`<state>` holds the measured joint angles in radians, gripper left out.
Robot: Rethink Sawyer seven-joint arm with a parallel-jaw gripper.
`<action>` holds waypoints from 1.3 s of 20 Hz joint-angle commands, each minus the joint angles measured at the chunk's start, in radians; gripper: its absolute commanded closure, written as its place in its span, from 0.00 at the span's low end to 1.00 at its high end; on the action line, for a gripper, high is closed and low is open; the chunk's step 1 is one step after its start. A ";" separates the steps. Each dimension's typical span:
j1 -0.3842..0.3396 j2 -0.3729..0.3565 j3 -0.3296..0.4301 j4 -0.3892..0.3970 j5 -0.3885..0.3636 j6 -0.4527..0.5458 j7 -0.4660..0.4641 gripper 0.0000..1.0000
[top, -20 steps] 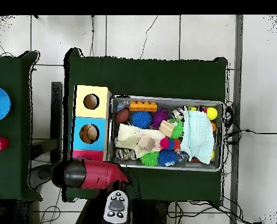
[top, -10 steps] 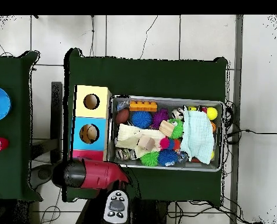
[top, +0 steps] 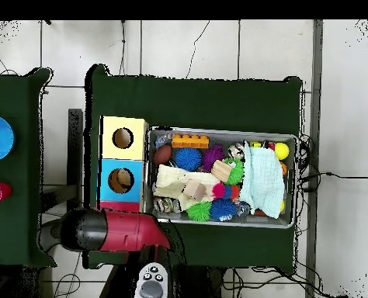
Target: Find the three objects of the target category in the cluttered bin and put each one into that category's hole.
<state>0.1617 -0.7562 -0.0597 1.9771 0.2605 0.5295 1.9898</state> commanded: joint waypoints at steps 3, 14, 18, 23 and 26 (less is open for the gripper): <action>-0.005 -0.083 0.021 -0.133 0.033 0.133 0.188 1.00; -0.009 -0.088 0.026 -0.120 0.024 0.102 0.173 1.00; -0.049 -0.092 0.033 -0.143 -0.008 0.122 0.101 1.00; -0.101 -0.082 0.037 -0.266 -0.077 0.221 0.003 1.00; -0.132 -0.058 0.064 -0.327 -0.109 0.233 -0.047 1.00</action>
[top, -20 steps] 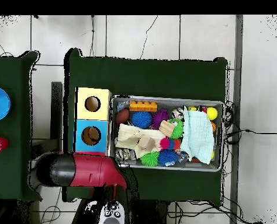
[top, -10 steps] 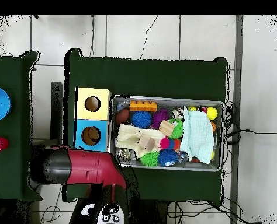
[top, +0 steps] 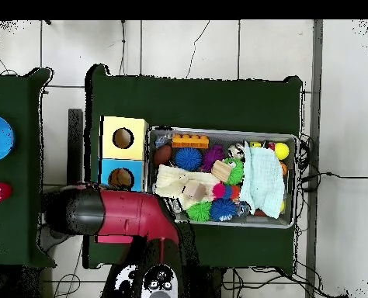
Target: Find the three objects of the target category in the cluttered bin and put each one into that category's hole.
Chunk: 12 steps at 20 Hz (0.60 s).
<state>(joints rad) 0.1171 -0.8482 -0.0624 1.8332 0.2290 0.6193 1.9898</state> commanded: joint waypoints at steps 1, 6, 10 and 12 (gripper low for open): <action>-0.103 0.040 0.080 -0.194 -0.084 0.146 -0.066 1.00; -0.195 0.086 0.155 -0.230 -0.127 0.134 -0.178 1.00; -0.231 0.110 0.191 -0.234 -0.158 0.106 -0.176 1.00; -0.236 0.106 0.203 -0.224 -0.166 0.098 -0.155 1.00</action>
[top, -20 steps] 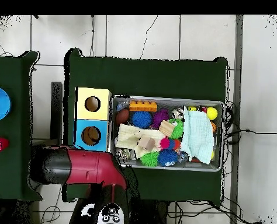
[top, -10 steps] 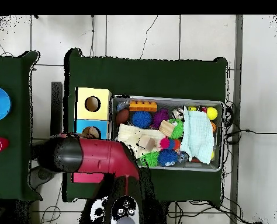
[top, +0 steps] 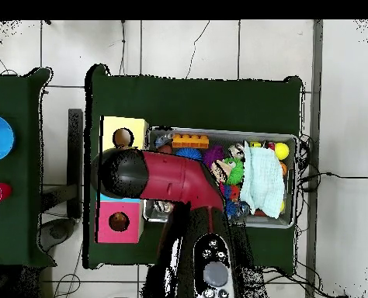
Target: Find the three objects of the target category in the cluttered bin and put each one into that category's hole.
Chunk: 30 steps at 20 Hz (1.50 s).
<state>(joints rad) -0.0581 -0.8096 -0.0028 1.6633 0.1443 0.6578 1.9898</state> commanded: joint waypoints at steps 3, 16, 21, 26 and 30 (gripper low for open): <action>-0.071 0.059 0.154 -0.051 -0.101 0.064 -0.147 1.00; -0.216 0.100 0.252 -0.038 -0.271 -0.027 -0.230 1.00; -0.307 0.130 0.314 -0.045 -0.362 -0.083 -0.288 1.00; -0.397 0.154 0.386 -0.064 -0.463 -0.106 -0.343 1.00; -0.438 0.141 0.420 -0.066 -0.517 -0.085 -0.334 1.00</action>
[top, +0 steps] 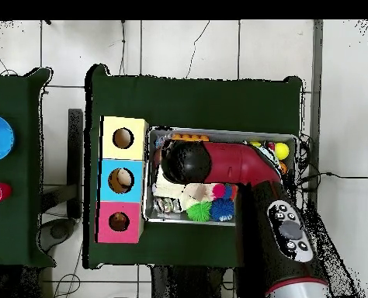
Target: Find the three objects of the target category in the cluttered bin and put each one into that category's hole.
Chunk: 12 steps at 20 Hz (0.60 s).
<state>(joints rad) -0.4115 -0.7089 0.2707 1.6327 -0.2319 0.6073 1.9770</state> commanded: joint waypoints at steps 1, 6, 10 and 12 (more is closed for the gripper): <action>-0.094 0.040 0.156 -0.037 -0.152 -0.027 -0.319 1.00; -0.166 0.087 0.240 -0.062 -0.210 0.018 -0.390 1.00; -0.201 0.104 0.291 -0.111 -0.256 0.104 -0.473 1.00; -0.212 0.109 0.305 -0.127 -0.271 0.128 -0.490 1.00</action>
<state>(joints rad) -0.5814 -0.6601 0.4223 1.6057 -0.4039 0.6084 1.9149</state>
